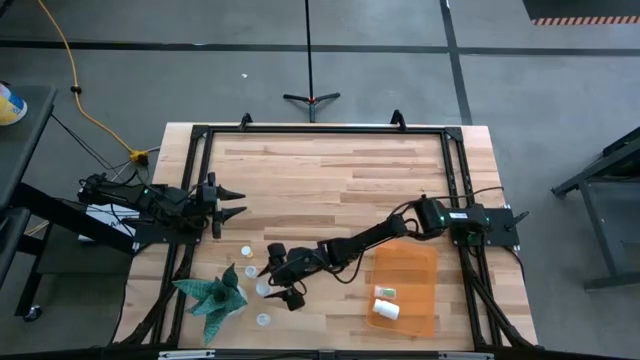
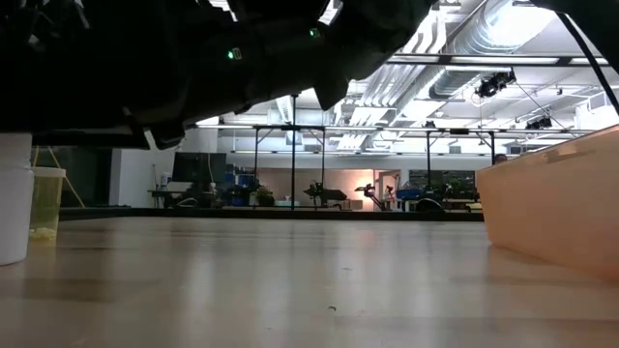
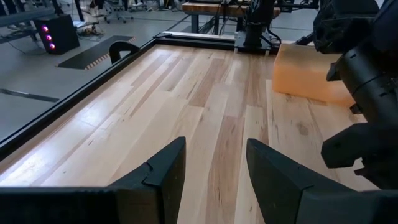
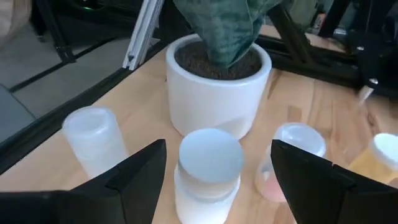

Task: Pick and place pill bottles into a basket
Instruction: Put the white medicine bottle into the orange bin

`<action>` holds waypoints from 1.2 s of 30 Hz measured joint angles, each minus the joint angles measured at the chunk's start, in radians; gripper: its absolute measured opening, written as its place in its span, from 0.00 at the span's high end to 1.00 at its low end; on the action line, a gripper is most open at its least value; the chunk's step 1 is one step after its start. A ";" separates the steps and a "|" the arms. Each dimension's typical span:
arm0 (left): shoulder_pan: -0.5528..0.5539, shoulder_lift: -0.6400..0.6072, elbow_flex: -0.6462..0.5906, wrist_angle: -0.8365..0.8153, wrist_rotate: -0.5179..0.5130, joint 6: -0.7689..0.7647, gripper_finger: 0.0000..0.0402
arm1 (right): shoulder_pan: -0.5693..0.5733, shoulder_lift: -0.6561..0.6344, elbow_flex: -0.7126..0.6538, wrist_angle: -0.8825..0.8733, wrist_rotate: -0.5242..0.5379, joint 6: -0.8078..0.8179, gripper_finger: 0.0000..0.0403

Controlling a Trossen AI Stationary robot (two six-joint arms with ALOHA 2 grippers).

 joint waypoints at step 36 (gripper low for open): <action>0.000 0.000 0.000 -0.002 0.001 0.000 0.50 | 0.006 0.028 0.002 0.025 -0.070 0.061 0.66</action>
